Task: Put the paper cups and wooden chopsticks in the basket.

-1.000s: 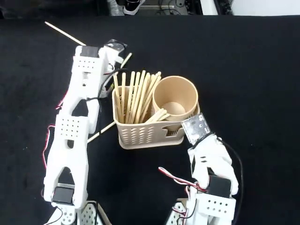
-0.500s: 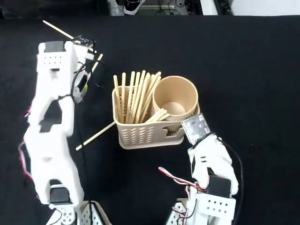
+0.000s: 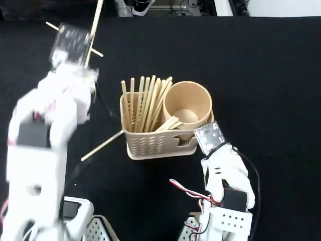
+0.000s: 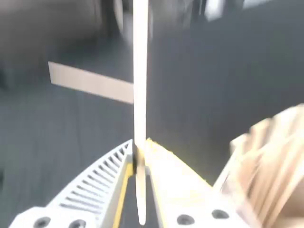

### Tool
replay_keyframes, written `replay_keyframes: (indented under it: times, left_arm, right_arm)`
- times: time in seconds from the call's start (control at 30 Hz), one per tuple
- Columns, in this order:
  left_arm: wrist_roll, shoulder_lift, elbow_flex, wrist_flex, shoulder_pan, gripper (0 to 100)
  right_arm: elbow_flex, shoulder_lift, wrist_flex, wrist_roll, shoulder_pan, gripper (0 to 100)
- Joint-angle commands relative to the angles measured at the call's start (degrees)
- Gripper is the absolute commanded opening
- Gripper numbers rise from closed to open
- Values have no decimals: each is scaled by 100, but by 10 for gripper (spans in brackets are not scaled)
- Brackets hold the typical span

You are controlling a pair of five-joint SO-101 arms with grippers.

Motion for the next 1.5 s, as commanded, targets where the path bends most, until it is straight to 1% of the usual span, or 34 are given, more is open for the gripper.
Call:
replay_keyframes:
  times: [0.0,0.13,0.2,0.23,0.3,0.37,0.43,0.6,0.7,0.77,0.87,0.93,1.07,1.2,1.3,1.37,1.47]
  left_arm:
    - [598,-2233,1692,-1890,602,29]
    - [1248,-3288,2791,-3393,892,29]
    - [1662,-3648,3169,-3903,1200,29]
    - [1873,-3789,3310,-4000,1411,29]
    - [2154,-4026,3538,-3921,1903,29]
    - [2207,-4202,3758,-3692,2404,29]
    - [2207,-4290,3969,-3508,2703,29]
    - [2207,-4316,4532,-3464,2730,30]
    - [2207,-4299,4760,-3464,2624,36]
    - [2207,-4299,4822,-3402,2615,92]
    - [2251,-4290,4664,-2936,2475,184]
    - [2251,-4299,4479,-2760,2387,188]
    - [2251,-4281,3846,-2479,1991,190]
    - [2251,-4193,3240,-2488,1411,189]
    - [2251,-3481,2633,-2435,725,188]
    - [2268,-2629,2202,-2356,286,188]
    - [2514,-1116,1473,-2189,-233,188]
  right_arm:
    - [-13,-242,18,44,-44,12]
    - [-13,-242,18,44,-53,12]
    - [-13,-242,18,44,-53,12]
    - [-13,-242,18,44,-53,12]
    - [-13,-242,18,35,-53,12]
    - [-13,-242,18,35,-44,12]
    - [-13,-242,18,35,-44,12]
    - [-13,-242,9,35,-44,12]
    - [-13,-242,9,35,-35,12]
    - [-13,-242,9,35,-35,12]
    - [-13,-242,9,35,-35,12]
    - [-13,-242,9,35,-35,12]
    - [-13,-242,9,35,-35,12]
    - [-13,-242,9,35,-35,12]
    - [-13,-242,9,35,-35,12]
    - [-13,-242,9,35,-44,12]
    - [-13,-242,9,35,-44,12]
